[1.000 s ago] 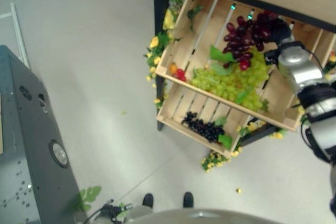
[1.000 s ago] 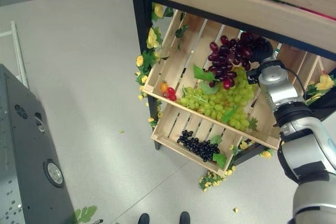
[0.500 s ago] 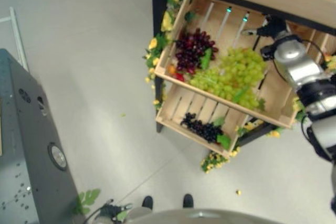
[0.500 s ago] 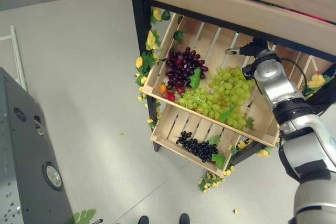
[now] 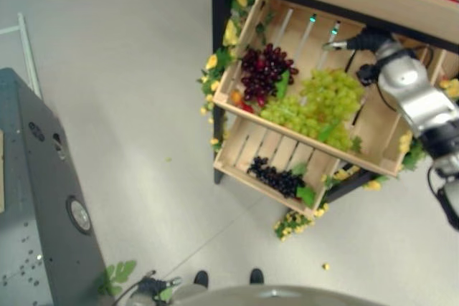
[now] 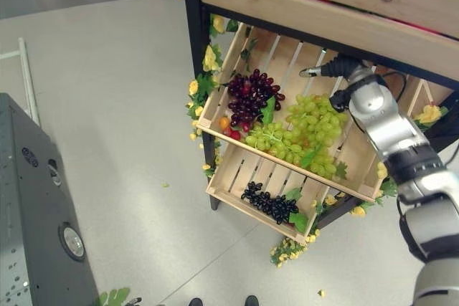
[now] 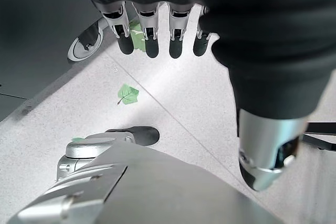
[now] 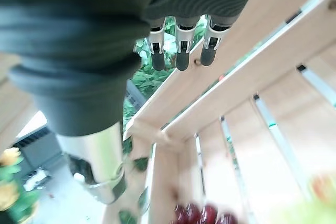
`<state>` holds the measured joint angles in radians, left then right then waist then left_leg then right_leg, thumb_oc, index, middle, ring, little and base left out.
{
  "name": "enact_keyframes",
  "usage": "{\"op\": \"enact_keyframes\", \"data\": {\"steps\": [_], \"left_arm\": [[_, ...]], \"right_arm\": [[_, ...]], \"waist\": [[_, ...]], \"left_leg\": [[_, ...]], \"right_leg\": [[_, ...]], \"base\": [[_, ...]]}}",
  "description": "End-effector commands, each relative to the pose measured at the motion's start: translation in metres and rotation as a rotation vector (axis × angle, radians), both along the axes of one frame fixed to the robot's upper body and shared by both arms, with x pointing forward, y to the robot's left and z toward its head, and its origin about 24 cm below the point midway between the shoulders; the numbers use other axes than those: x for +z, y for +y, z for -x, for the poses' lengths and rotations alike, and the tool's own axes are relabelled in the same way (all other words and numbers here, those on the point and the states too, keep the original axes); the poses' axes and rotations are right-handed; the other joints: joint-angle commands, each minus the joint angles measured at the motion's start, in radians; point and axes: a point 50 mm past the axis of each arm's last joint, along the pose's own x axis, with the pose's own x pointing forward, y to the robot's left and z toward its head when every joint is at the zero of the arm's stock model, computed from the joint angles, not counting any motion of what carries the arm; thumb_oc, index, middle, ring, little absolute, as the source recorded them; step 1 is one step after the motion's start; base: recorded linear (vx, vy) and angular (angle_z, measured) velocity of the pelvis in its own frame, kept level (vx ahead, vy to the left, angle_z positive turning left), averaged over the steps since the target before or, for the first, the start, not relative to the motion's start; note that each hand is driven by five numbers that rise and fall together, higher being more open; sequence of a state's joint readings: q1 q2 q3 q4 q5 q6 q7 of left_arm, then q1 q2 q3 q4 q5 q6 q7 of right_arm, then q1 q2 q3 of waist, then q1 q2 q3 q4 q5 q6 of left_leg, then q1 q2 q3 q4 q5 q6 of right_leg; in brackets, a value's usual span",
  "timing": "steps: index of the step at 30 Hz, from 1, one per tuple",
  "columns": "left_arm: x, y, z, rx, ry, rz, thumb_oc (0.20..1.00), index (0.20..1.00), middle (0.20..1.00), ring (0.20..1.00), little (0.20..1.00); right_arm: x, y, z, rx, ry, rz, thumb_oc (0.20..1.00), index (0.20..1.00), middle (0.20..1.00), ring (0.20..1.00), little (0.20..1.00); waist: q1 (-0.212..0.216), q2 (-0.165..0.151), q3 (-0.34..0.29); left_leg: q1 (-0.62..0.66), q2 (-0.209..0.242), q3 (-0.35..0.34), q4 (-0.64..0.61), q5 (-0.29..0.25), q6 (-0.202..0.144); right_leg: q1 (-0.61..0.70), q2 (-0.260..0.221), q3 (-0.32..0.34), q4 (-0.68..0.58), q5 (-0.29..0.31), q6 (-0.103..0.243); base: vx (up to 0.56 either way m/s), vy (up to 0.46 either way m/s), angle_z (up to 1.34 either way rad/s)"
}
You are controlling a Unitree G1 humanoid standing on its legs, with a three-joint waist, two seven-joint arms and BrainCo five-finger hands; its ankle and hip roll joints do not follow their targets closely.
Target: Pick up the fruits from the basket on one side to the basket on the other side
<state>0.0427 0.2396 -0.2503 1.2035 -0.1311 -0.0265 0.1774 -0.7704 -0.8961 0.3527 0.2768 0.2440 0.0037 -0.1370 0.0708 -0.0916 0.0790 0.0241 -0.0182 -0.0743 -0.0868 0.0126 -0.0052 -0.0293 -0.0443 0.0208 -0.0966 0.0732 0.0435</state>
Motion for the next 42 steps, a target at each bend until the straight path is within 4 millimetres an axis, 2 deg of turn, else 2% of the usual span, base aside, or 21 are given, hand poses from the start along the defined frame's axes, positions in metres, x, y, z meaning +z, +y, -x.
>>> {"op": "enact_keyframes", "data": {"steps": [1, 4, 7, 14, 25, 27, 28, 30, 31, 32, 41, 42], "left_arm": [[-0.003, -0.016, -0.007, -0.020, 0.008, 0.027, 1.000, 1.000, 1.000, 1.000, 1.000], [-0.003, -0.016, -0.007, -0.023, 0.005, 0.026, 1.000, 1.000, 1.000, 1.000, 1.000], [-0.003, -0.014, -0.008, -0.005, 0.001, 0.021, 1.000, 1.000, 1.000, 1.000, 1.000], [-0.002, -0.012, -0.007, 0.007, 0.000, 0.011, 1.000, 1.000, 1.000, 1.000, 1.000], [-0.003, -0.009, -0.001, 0.042, -0.004, 0.004, 1.000, 1.000, 1.000, 1.000, 1.000], [-0.003, -0.008, 0.000, 0.048, -0.002, 0.004, 1.000, 1.000, 1.000, 1.000, 1.000], [-0.002, -0.007, 0.000, 0.067, -0.009, 0.000, 1.000, 1.000, 1.000, 1.000, 1.000], [-0.002, -0.006, 0.001, 0.073, -0.009, -0.001, 1.000, 1.000, 1.000, 1.000, 1.000], [-0.001, -0.006, -0.002, 0.091, -0.035, -0.001, 1.000, 1.000, 1.000, 1.000, 1.000], [-0.001, -0.006, -0.002, 0.091, -0.035, -0.001, 1.000, 1.000, 1.000, 1.000, 1.000], [0.001, -0.010, -0.010, 0.133, -0.098, 0.023, 1.000, 1.000, 1.000, 1.000, 1.000], [0.001, -0.010, -0.010, 0.133, -0.098, 0.023, 1.000, 1.000, 1.000, 1.000, 1.000]], "right_arm": [[0.010, 0.002, 0.018, 0.115, -0.120, -0.180, 1.000, 1.000, 1.000, 1.000, 1.000], [0.000, 0.006, 0.028, 0.169, -0.122, -0.241, 1.000, 1.000, 1.000, 1.000, 1.000], [-0.014, 0.015, 0.047, 0.260, -0.129, -0.325, 1.000, 1.000, 1.000, 1.000, 1.000], [-0.035, 0.028, 0.075, 0.348, -0.116, -0.369, 1.000, 1.000, 1.000, 1.000, 1.000], [-0.095, 0.042, 0.119, 0.408, 0.066, -0.498, 1.000, 1.000, 1.000, 1.000, 1.000], [-0.100, 0.045, 0.126, 0.422, 0.088, -0.498, 1.000, 1.000, 1.000, 1.000, 1.000], [-0.112, 0.046, 0.133, 0.422, 0.134, -0.535, 1.000, 1.000, 1.000, 1.000, 1.000], [-0.115, 0.046, 0.136, 0.418, 0.150, -0.532, 1.000, 1.000, 1.000, 1.000, 1.000], [-0.127, 0.047, 0.140, 0.409, 0.196, -0.552, 1.000, 1.000, 1.000, 1.000, 1.000], [-0.127, 0.047, 0.141, 0.409, 0.196, -0.552, 1.000, 1.000, 1.000, 1.000, 1.000], [-0.176, 0.036, 0.152, 0.261, 0.364, -0.546, 1.000, 1.000, 1.000, 1.000, 1.000], [-0.176, 0.036, 0.152, 0.261, 0.364, -0.545, 1.000, 1.000, 1.000, 1.000, 1.000]], "waist": [[0.008, -0.021, -0.027], [0.010, -0.018, -0.028], [0.005, -0.008, -0.025], [-0.003, 0.002, -0.028], [-0.032, 0.012, -0.035], [-0.038, 0.016, -0.035], [-0.045, 0.019, -0.034], [-0.048, 0.021, -0.035], [-0.051, 0.025, -0.034], [-0.052, 0.025, -0.034], [-0.076, 0.046, -0.027], [-0.076, 0.046, -0.027]], "left_leg": [[-0.052, 0.000, -0.105, 0.008, -0.032, -0.019], [-0.052, 0.001, -0.106, 0.008, -0.031, -0.019], [-0.053, 0.001, -0.107, 0.007, -0.029, -0.018], [-0.047, 0.004, -0.107, 0.007, -0.029, -0.018], [-0.034, 0.014, -0.109, 0.011, -0.026, -0.027], [-0.034, 0.017, -0.108, 0.011, -0.024, -0.030], [-0.032, 0.020, -0.107, 0.013, -0.023, -0.033], [-0.031, 0.022, -0.106, 0.013, -0.022, -0.035], [-0.032, 0.025, -0.106, 0.015, -0.019, -0.038], [-0.032, 0.025, -0.106, 0.014, -0.019, -0.038], [-0.035, 0.043, -0.106, 0.036, -0.011, -0.057], [-0.034, 0.043, -0.107, 0.037, -0.012, -0.057]], "right_leg": [[0.079, -0.062, -0.041, 0.016, -0.110, 0.080], [0.079, -0.063, -0.042, 0.016, -0.111, 0.080], [0.077, -0.064, -0.044, 0.016, -0.111, 0.079], [0.083, -0.061, -0.045, 0.017, -0.116, 0.074], [0.092, -0.045, -0.046, 0.026, -0.128, 0.063], [0.092, -0.043, -0.047, 0.027, -0.130, 0.061], [0.093, -0.039, -0.048, 0.030, -0.132, 0.059], [0.094, -0.037, -0.049, 0.031, -0.134, 0.058], [0.094, -0.032, -0.047, 0.033, -0.137, 0.054], [0.094, -0.032, -0.047, 0.033, -0.137, 0.054], [0.098, -0.004, -0.047, 0.035, -0.146, 0.037], [0.098, -0.003, -0.047, 0.035, -0.146, 0.037]], "base": [[0.00, 0.000, 0.00], [0.00, 0.000, 0.00], [0.00, 0.000, 0.00], [0.00, -0.007, 0.02], [-0.02, -0.037, 0.02], [-0.04, -0.052, -0.01], [-0.04, -0.068, 0.00], [-0.03, -0.055, 0.04], [-0.03, -0.035, 0.04], [-0.04, -0.053, 0.03], [-0.04, -0.058, 0.00], [-0.03, -0.056, 0.03]]}}
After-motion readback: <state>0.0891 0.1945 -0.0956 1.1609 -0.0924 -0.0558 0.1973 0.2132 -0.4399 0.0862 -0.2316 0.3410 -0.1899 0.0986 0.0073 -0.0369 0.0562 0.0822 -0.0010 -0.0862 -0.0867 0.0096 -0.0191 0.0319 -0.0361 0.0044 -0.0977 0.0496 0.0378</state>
